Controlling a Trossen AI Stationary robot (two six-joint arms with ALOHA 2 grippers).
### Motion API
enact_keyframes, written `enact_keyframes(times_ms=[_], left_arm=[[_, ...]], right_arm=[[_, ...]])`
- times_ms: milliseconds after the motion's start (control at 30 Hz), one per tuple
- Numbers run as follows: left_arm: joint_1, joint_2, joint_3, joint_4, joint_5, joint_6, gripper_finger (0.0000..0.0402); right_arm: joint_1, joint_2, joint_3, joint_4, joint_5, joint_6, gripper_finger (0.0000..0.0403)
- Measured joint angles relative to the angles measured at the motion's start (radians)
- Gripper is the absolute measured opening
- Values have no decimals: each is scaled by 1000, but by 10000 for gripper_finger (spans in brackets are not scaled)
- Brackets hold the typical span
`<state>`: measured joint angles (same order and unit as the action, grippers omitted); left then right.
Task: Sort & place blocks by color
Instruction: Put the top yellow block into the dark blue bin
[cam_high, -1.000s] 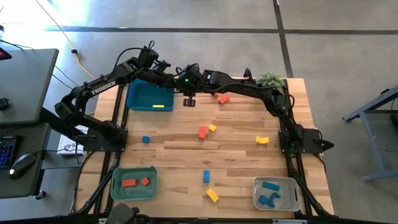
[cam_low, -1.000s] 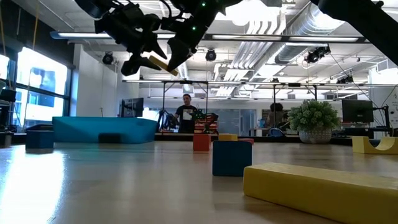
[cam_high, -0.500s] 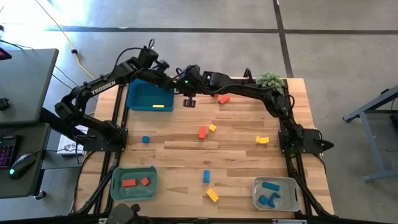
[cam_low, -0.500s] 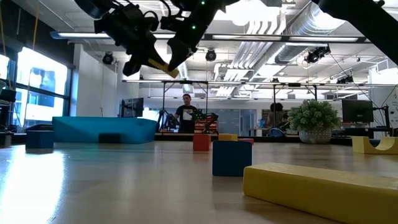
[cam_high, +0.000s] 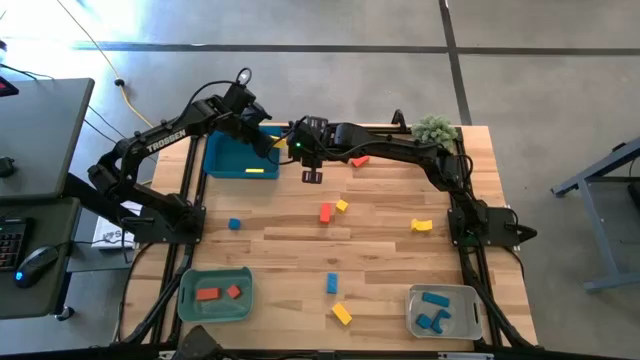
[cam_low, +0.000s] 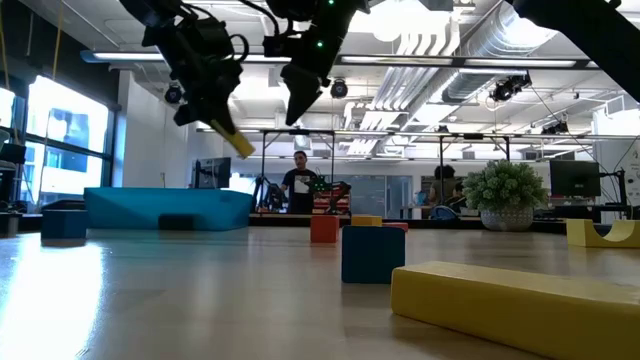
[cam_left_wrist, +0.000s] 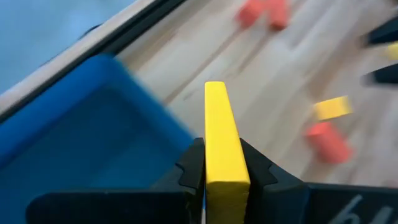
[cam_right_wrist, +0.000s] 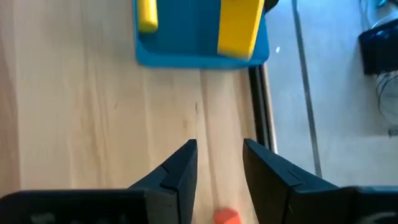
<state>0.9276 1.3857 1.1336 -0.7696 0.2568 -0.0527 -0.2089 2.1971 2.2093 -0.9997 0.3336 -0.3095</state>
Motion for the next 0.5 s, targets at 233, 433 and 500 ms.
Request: enact_keyframes(times_ms=[233,433,500], left_arm=[[-1,0,0,-119,-209,53,36],[3,0,0,-196,-289,66,37],[3,0,-1,-215,-295,68,37]], right_arm=[[-22,0,0,-153,6,43,117],[-57,0,0,-301,3,52,117],[-72,0,0,-337,-5,71,117]])
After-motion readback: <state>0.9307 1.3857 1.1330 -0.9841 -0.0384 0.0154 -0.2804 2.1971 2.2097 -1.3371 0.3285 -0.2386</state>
